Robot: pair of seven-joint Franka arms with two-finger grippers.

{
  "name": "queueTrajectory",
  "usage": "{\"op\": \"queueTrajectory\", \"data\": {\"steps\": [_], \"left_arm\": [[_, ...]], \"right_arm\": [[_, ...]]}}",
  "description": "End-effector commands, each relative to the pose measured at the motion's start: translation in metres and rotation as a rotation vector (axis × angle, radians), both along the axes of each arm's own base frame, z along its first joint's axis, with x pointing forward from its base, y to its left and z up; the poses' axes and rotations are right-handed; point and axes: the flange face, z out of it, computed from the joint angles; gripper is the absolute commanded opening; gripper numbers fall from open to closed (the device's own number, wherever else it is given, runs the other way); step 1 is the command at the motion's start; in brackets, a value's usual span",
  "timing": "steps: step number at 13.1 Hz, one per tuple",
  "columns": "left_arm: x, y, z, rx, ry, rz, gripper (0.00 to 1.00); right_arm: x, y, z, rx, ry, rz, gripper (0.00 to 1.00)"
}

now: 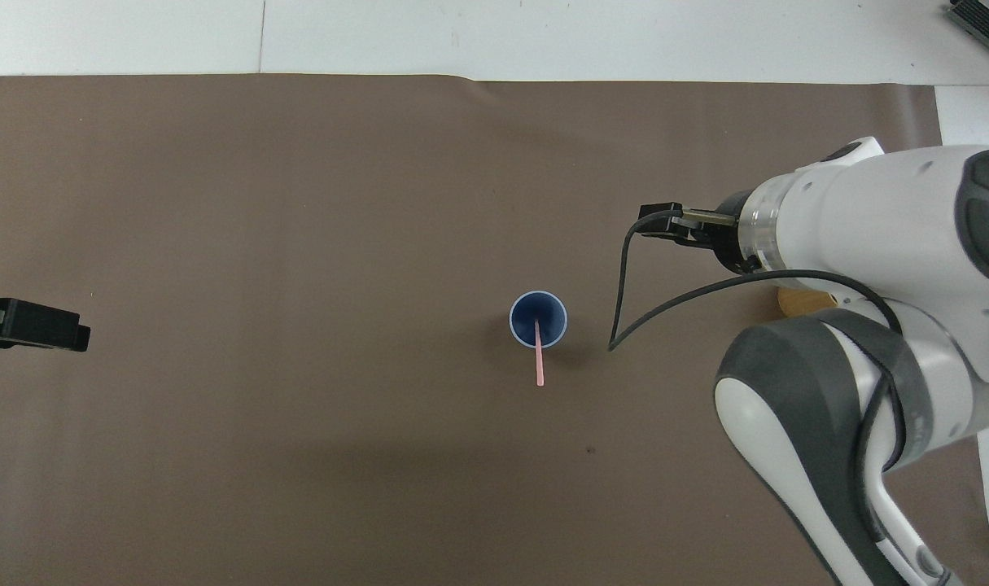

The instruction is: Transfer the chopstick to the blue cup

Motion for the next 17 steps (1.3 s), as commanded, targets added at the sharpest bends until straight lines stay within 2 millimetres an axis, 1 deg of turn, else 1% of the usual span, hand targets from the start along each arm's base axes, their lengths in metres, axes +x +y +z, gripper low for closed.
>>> {"op": "queueTrajectory", "data": {"steps": [1, 2, 4, 5, 6, 8, 10, 11, 13, 15, 17], "left_arm": [[-0.006, 0.003, 0.006, -0.01, 0.005, -0.002, 1.0], [-0.006, 0.004, 0.006, -0.01, 0.005, 0.0, 1.0], [-0.006, 0.003, 0.006, -0.01, 0.005, -0.002, 1.0], [-0.006, 0.003, 0.006, -0.01, 0.005, -0.002, 1.0], [-0.006, 0.003, 0.006, -0.01, 0.005, -0.002, 1.0], [-0.006, 0.003, 0.006, -0.01, 0.005, -0.002, 1.0], [-0.006, 0.003, 0.006, -0.01, 0.005, -0.002, 1.0], [-0.006, 0.004, 0.006, -0.01, 0.005, 0.0, 1.0], [-0.006, 0.003, 0.006, -0.01, 0.005, -0.002, 1.0], [-0.006, 0.003, 0.006, -0.01, 0.005, -0.002, 1.0], [-0.006, 0.004, 0.006, -0.01, 0.005, 0.0, 1.0]], "right_arm": [[0.001, -0.036, 0.018, -0.052, 0.027, 0.05, 1.0], [-0.004, -0.056, 0.032, -0.064, 0.039, 0.049, 1.0], [-0.009, -0.079, 0.034, -0.077, 0.084, 0.053, 1.0], [-0.013, -0.09, 0.039, -0.075, 0.106, 0.037, 1.0], [-0.019, -0.097, 0.041, -0.078, 0.133, 0.03, 1.0], [-0.024, -0.105, 0.056, -0.119, 0.167, 0.023, 1.0], [-0.025, -0.107, 0.073, -0.162, 0.187, 0.025, 1.0], [-0.026, -0.108, 0.077, -0.166, 0.207, 0.024, 1.0], [-0.029, -0.12, 0.084, -0.162, 0.225, 0.007, 1.0], [-0.028, -0.124, 0.086, -0.152, 0.225, 0.021, 1.0], [-0.021, -0.125, 0.088, -0.152, 0.223, 0.033, 1.0]]}}
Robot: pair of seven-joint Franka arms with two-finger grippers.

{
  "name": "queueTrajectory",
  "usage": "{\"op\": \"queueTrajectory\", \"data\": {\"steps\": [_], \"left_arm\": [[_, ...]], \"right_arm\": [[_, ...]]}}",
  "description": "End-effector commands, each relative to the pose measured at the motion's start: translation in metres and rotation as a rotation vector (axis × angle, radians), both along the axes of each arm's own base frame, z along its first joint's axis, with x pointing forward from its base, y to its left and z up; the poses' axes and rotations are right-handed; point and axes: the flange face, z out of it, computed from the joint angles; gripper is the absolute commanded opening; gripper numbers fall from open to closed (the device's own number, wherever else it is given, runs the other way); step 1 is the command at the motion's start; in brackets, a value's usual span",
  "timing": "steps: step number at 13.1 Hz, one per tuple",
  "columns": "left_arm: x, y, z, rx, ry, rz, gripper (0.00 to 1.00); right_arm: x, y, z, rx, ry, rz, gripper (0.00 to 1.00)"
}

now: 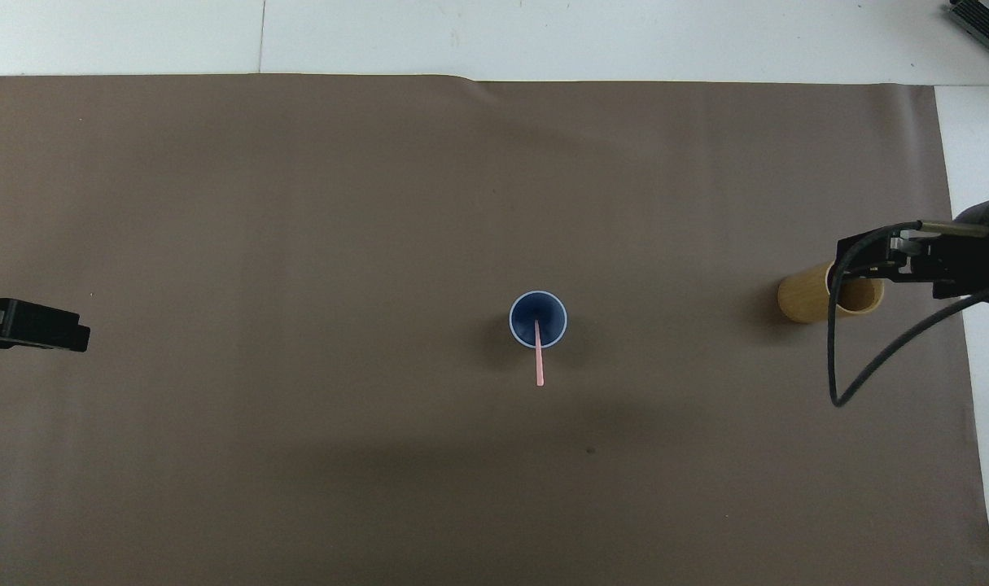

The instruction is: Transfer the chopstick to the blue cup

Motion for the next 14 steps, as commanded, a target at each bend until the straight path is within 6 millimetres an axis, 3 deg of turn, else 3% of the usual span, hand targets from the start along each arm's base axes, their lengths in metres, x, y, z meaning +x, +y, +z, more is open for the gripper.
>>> {"op": "queueTrajectory", "data": {"steps": [1, 11, 14], "left_arm": [[-0.006, 0.003, 0.006, -0.01, 0.005, -0.002, 1.0], [-0.006, 0.003, 0.006, -0.01, 0.005, -0.002, 1.0], [-0.006, 0.003, 0.006, -0.01, 0.005, -0.002, 1.0]], "right_arm": [[0.015, -0.006, 0.008, -0.001, 0.011, 0.025, 1.0], [0.011, -0.005, 0.004, 0.05, 0.023, 0.053, 1.0], [0.01, -0.015, 0.0, 0.052, 0.032, 0.053, 1.0]]}}
